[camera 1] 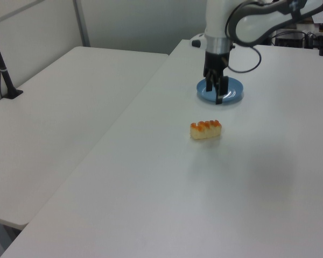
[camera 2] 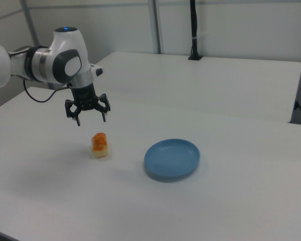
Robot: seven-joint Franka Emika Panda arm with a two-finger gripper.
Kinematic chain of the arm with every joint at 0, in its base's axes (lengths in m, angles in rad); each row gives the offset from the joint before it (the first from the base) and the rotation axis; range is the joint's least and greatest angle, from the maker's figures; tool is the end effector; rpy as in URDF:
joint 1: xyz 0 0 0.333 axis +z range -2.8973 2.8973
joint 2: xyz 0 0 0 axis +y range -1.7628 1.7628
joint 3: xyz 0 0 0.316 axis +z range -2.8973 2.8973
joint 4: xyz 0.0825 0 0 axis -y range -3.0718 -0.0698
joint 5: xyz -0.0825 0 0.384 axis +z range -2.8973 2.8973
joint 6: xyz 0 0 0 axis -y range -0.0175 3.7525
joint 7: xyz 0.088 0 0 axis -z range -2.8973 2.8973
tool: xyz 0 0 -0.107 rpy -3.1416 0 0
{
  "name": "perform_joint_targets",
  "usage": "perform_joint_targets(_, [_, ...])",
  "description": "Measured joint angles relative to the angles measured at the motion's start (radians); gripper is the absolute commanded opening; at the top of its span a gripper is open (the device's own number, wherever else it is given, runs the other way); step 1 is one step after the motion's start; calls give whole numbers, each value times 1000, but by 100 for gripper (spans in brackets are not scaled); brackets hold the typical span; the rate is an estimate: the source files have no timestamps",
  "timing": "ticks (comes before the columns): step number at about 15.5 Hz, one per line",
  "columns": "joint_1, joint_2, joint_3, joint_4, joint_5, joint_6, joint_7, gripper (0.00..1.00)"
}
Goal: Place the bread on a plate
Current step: 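Move the open gripper down over the orange-topped bread roll, then close the gripper on the bread roll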
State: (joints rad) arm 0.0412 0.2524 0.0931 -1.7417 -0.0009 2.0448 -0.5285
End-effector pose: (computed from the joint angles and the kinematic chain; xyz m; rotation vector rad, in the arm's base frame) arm 0.6308 0.0809 0.4341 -2.9600 -1.0133 -0.0863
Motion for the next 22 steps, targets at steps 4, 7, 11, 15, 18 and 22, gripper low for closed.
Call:
perform_joint_targets(4, [14,58,8,-1,0,62,54,100])
perform_joint_targets(7, [26,86,8,-8,0,109,93,100])
perform_joint_targets(11, [35,115,8,-34,0,169,117,99])
perform_joint_targets(15, [39,135,8,-35,-2,177,119,97])
perform_joint_targets(18, [38,139,3,-36,-4,181,120,97])
perform_joint_targets(22, [27,148,1,-36,-18,183,120,96])
